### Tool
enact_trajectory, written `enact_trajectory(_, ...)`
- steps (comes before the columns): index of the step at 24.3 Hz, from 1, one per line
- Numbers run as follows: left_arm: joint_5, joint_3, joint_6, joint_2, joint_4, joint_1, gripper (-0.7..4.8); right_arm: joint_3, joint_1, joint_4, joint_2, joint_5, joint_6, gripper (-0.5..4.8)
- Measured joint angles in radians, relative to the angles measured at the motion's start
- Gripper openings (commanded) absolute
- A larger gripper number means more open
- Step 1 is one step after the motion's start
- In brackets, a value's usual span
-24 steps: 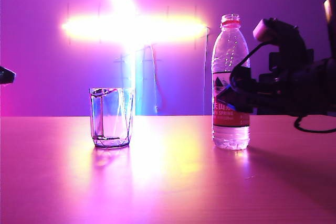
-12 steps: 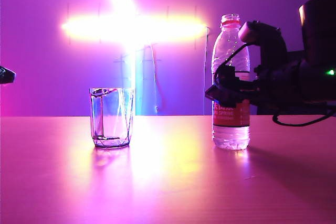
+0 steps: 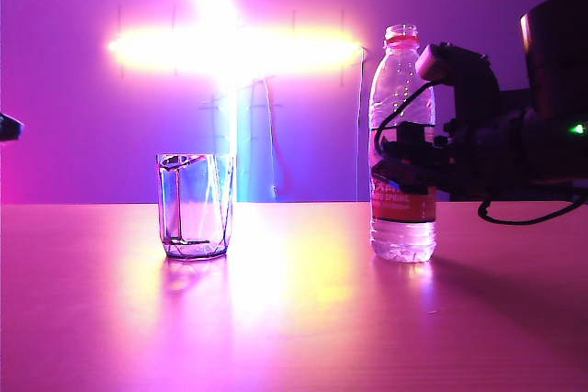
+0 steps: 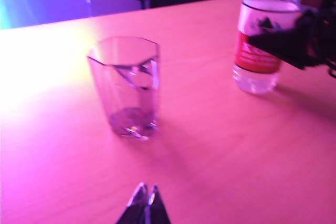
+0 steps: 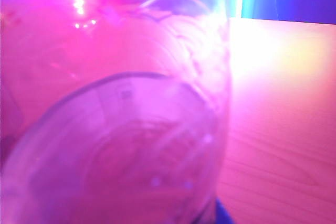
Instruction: Pick up the mineral water bottle on the table and pour water into the mug until it's half full.
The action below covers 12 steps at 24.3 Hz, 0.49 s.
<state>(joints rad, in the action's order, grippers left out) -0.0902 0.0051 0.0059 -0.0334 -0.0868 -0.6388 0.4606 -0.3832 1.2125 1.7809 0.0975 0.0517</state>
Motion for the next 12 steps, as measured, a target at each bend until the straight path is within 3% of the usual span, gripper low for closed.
enact_trajectory(6,0.0,0.0,0.0,0.029,0.0,0.102,-0.02,0.016,0.0,-0.015,0.0,0.005,-0.042,2.27)
enact_trajectory(12,0.0,0.0,0.0,0.029,0.0,0.19,-0.02,0.177,-0.013,-0.299,-0.089,0.008,-0.294,2.28)
